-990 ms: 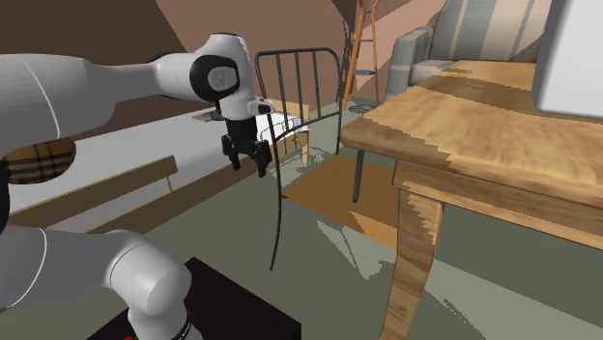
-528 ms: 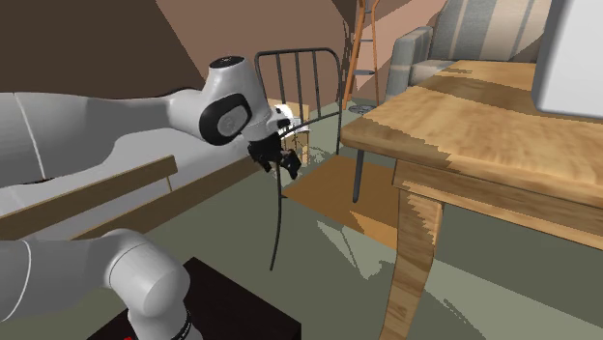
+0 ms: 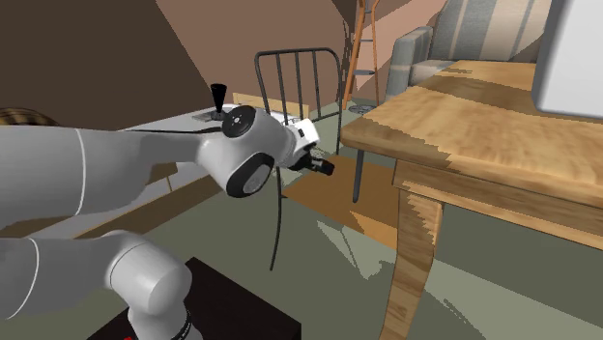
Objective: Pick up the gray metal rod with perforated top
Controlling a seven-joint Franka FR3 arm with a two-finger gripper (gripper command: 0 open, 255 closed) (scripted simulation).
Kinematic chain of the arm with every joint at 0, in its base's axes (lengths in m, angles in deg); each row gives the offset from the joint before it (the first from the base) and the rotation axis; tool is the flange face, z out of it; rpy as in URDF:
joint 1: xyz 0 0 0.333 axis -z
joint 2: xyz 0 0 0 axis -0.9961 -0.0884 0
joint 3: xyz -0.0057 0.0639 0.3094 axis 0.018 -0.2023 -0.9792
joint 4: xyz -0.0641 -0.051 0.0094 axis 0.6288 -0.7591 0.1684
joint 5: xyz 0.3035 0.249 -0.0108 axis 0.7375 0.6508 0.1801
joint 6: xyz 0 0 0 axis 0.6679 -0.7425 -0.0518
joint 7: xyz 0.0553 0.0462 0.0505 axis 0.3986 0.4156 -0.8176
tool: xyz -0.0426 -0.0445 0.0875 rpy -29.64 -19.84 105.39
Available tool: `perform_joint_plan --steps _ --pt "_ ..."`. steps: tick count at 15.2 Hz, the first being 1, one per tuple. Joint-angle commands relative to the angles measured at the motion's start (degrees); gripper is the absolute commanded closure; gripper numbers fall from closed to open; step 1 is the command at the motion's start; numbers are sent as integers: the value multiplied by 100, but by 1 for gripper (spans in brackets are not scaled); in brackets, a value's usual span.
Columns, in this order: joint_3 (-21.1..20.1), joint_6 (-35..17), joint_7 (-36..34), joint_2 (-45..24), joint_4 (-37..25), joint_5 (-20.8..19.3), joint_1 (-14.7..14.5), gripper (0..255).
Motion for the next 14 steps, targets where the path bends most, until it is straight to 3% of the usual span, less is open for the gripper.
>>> perform_joint_plan --steps 1,5,9,14 --pt "641 -1124 374 -207 29 75 -454 0" --pt "2438 -2956 1200 -230 -155 36 -2080 0" --pt "4176 -4302 1852 483 -647 -573 -3827 0" --pt "4616 -4598 2039 634 -573 -764 -4118 0"
